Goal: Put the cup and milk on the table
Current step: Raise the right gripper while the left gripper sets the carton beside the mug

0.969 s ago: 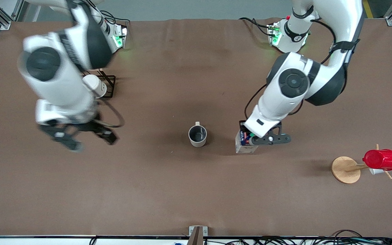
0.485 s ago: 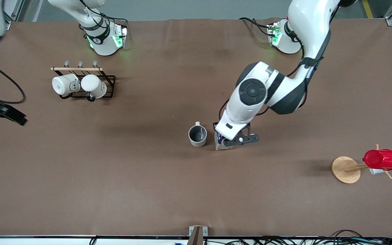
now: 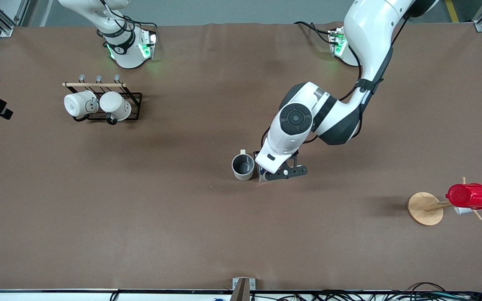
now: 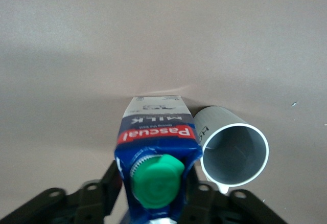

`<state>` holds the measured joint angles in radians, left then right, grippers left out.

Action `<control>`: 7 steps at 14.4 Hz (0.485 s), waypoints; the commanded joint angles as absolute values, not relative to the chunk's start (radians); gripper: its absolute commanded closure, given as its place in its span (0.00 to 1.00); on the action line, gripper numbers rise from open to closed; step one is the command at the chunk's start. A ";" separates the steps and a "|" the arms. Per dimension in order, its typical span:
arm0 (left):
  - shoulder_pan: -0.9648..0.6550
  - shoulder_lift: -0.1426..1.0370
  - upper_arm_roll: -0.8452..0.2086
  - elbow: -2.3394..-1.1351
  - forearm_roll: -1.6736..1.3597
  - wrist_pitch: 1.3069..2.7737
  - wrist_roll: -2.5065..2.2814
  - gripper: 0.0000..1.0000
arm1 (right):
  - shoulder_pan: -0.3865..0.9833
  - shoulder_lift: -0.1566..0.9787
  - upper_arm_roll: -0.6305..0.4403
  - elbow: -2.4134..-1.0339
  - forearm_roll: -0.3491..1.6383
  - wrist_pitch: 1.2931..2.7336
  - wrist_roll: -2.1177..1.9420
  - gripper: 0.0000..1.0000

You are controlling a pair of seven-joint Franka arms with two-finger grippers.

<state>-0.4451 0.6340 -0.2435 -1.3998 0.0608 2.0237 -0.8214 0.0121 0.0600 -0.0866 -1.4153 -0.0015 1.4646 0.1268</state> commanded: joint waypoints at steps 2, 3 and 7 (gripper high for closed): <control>-0.451 0.608 -0.226 -1.353 0.080 1.997 -0.821 0.00 | 0.015 -0.009 -0.083 -1.531 0.009 1.539 0.123 0.00; -0.434 0.557 -0.221 -1.341 0.083 1.968 -0.813 0.00 | 0.015 -0.009 -0.081 -1.531 0.009 1.537 0.123 0.00; -0.264 0.389 -0.221 -1.353 0.095 1.840 -0.666 0.00 | 0.015 -0.008 -0.081 -1.529 0.011 1.532 0.126 0.00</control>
